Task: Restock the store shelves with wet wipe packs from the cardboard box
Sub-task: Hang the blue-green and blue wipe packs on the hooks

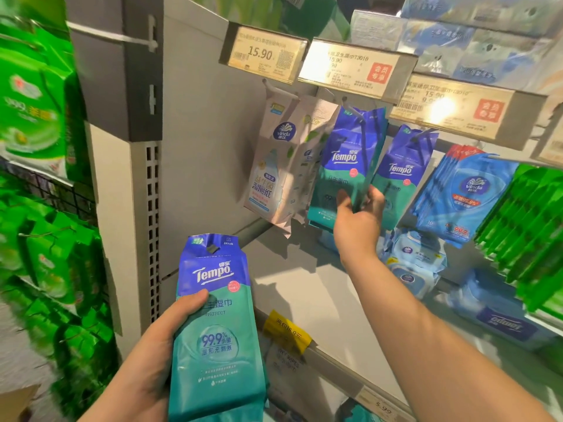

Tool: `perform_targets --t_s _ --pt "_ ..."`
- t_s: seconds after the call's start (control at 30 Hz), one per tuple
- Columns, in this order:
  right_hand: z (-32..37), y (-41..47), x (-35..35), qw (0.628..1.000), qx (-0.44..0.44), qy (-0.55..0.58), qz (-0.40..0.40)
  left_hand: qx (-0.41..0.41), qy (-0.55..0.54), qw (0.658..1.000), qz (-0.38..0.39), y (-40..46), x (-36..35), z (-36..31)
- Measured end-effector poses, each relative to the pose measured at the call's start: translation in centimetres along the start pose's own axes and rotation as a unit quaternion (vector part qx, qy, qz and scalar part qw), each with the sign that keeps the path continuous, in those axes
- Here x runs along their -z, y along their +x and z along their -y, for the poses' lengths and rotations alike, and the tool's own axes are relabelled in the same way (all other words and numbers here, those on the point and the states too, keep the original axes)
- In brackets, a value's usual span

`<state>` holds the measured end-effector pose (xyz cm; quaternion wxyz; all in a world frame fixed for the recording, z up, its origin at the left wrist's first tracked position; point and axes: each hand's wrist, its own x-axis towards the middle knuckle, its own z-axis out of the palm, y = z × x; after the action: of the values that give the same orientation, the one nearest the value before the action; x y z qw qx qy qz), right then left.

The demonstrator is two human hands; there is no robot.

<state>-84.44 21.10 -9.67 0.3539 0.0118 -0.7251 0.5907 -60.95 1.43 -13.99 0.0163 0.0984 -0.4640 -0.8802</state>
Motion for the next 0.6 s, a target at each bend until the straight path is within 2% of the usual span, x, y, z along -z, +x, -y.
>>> perform_targets --t_s 0.17,0.27,0.4,0.43,0.5,0.57,0.6 --pt "-0.5 0.2 0.5 0.999 -0.019 -0.004 0.026 0.002 -0.087 0.996 -0.012 -0.5 -2.3 -0.4" --pt "-0.5 -1.1 1.6 0.997 -0.044 -0.028 0.056 -0.045 -0.057 0.996 -0.054 -0.8 -3.1 0.1" --pt "0.5 -5.3 4.0 0.993 -0.023 -0.099 0.056 -0.021 -0.057 0.994 -0.096 -0.1 -4.2 -0.7" --pt "1.3 -6.7 4.7 0.992 -0.031 -0.084 0.093 -0.005 -0.076 0.992 -0.105 0.3 -4.3 -0.6" --pt "3.2 -9.7 6.0 0.965 -0.095 -0.049 0.238 0.032 -0.09 0.991 -0.097 1.1 -4.2 -0.2" --pt "4.8 -12.5 7.1 0.901 -0.17 -0.059 0.394 0.065 -0.093 0.992 -0.05 1.4 -3.8 0.5" --pt "5.2 -13.4 7.5 0.876 -0.183 -0.077 0.439 0.089 -0.088 0.992 -0.032 1.6 -3.9 0.7"
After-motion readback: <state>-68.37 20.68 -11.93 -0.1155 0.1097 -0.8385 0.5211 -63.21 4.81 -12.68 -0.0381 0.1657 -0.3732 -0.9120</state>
